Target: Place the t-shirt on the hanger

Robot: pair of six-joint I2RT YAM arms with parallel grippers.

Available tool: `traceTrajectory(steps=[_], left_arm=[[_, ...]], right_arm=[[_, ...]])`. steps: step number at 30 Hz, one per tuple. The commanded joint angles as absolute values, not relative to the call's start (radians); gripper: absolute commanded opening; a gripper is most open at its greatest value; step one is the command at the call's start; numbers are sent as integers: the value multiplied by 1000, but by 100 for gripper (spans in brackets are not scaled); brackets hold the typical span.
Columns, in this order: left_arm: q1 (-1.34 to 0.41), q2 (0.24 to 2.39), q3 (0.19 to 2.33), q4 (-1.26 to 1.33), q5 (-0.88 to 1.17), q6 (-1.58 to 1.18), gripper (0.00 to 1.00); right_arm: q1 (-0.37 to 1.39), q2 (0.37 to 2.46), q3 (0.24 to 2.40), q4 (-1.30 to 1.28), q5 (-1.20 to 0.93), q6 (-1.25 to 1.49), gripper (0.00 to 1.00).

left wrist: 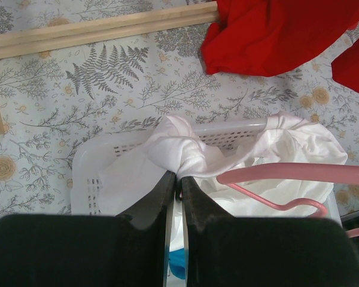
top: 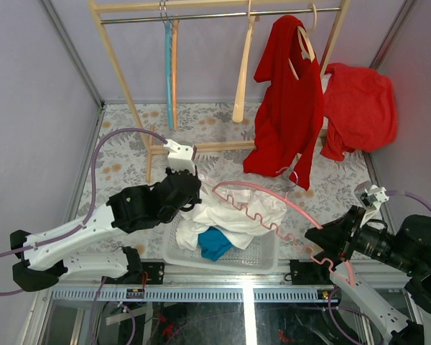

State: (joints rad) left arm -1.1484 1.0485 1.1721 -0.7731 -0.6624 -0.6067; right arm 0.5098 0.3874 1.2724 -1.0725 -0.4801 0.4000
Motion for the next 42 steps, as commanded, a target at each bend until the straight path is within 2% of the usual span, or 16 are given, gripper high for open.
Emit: traceTrajectory(steps=[1, 17, 30, 42], left_arm=[[-1142, 1055, 1205, -769, -675, -594, 7], [-1142, 1124, 1312, -740, -649, -546, 7], [-1142, 1108, 1425, -739, -572, -517, 7], [-1144, 1200, 1706, -720, -488, -396, 7]], right_arm=[[506, 422, 1272, -1025, -488, 397, 0], [506, 394, 1099, -862, -666, 443, 0], [506, 426, 1140, -734, -486, 444, 0], [506, 487, 1076, -546, -681, 488, 0]])
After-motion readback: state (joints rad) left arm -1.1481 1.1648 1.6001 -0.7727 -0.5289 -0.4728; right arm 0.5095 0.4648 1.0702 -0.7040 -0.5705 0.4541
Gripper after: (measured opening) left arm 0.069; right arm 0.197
